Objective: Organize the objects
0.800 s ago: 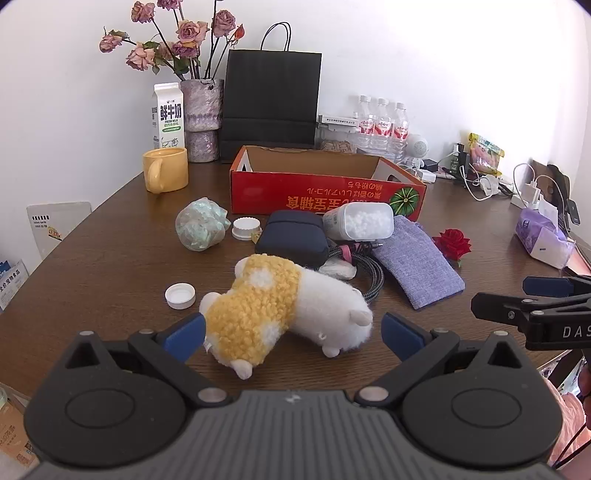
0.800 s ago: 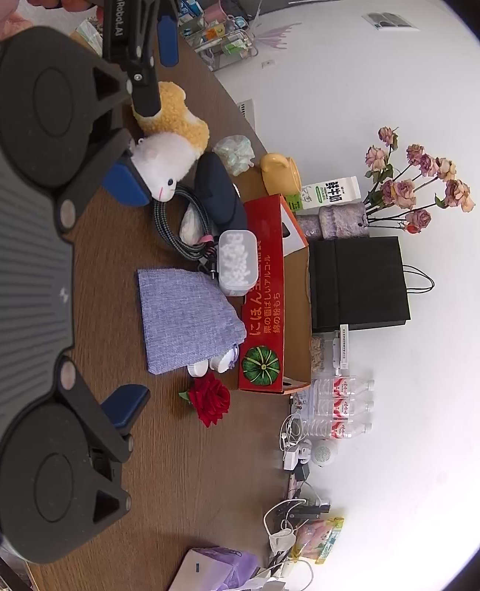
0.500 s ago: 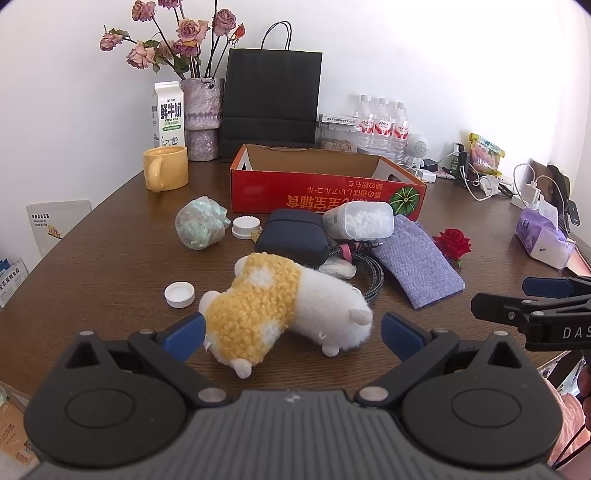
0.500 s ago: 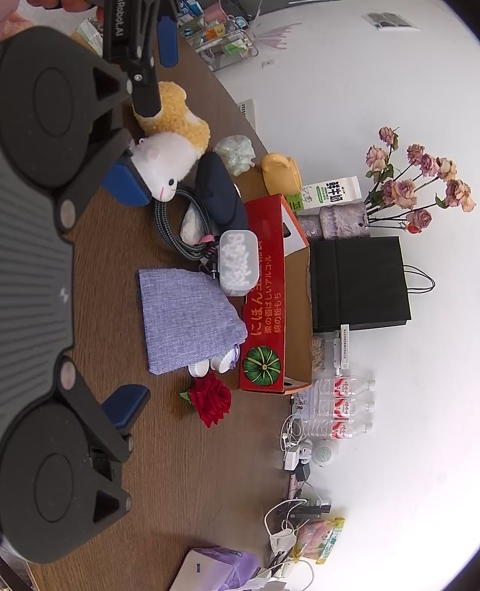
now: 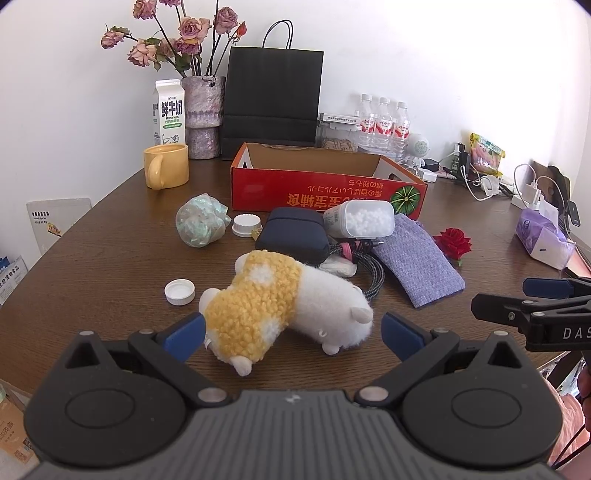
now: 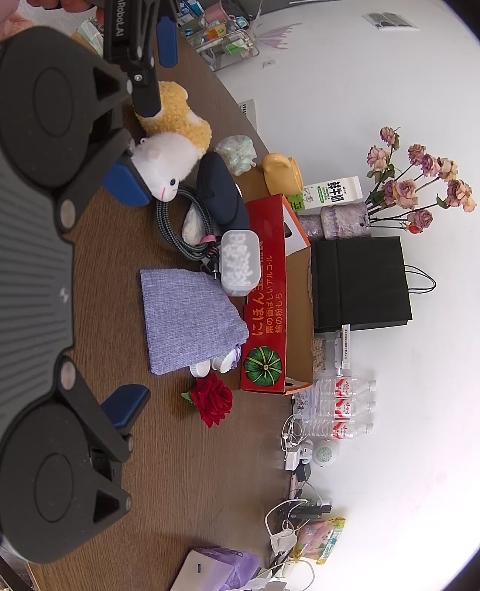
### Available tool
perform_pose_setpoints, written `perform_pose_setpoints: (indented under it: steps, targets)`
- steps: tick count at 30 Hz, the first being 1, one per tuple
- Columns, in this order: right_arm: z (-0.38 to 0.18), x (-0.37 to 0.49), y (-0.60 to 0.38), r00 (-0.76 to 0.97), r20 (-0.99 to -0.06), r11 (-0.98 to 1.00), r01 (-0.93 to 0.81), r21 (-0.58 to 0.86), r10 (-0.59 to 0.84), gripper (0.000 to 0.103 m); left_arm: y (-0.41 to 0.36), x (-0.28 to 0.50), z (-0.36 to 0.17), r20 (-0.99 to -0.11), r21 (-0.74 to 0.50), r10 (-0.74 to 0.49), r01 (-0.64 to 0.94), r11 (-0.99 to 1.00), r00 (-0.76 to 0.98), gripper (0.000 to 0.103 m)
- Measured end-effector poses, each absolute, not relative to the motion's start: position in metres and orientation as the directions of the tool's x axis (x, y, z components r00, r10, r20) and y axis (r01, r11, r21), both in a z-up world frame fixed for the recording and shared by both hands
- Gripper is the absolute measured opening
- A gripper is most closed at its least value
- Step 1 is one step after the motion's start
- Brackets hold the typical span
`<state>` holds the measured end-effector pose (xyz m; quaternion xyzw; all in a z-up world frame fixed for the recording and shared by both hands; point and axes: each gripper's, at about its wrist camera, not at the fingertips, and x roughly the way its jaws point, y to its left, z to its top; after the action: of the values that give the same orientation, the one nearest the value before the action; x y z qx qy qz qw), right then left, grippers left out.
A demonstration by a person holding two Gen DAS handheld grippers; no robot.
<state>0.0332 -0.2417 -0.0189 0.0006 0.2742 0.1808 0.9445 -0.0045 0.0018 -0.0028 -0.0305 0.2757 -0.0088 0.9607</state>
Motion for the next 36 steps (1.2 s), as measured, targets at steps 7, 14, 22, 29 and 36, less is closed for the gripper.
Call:
perform_pose_setpoints:
  steps: [7, 14, 22, 29, 36]
  targets:
    - [-0.0194, 0.0321, -0.2419, 0.784, -0.518, 0.934, -0.342, 0.1, 0.342, 0.103, 0.002, -0.0045, -0.0028, -0.529, -0.064, -0.034, 0.001, 0.998, 0.848, 0.103]
    - [-0.0194, 0.0326, -0.2415, 0.784, -0.519, 0.935, -0.34, 0.1, 0.341, 0.103, 0.0024, -0.0057, -0.0041, -0.53, -0.066, -0.036, 0.001, 0.998, 0.847, 0.103]
    - [-0.0194, 0.0331, -0.2412, 0.784, -0.519, 0.935, -0.34, 0.1, 0.341, 0.103, 0.0025, -0.0057, -0.0041, -0.53, -0.066, -0.036, 0.001, 0.998, 0.847, 0.103]
    - [-0.0193, 0.0329, -0.2415, 0.784, -0.52, 0.935, -0.34, 0.1, 0.34, 0.103, 0.003, -0.0057, -0.0045, -0.53, -0.068, -0.038, 0.002, 0.998, 0.847, 0.103]
    - [-0.0194, 0.0331, -0.2413, 0.784, -0.519, 0.935, -0.34, 0.099, 0.341, 0.103, 0.003, -0.0065, -0.0055, -0.531, -0.068, -0.037, 0.001, 0.998, 0.847, 0.103]
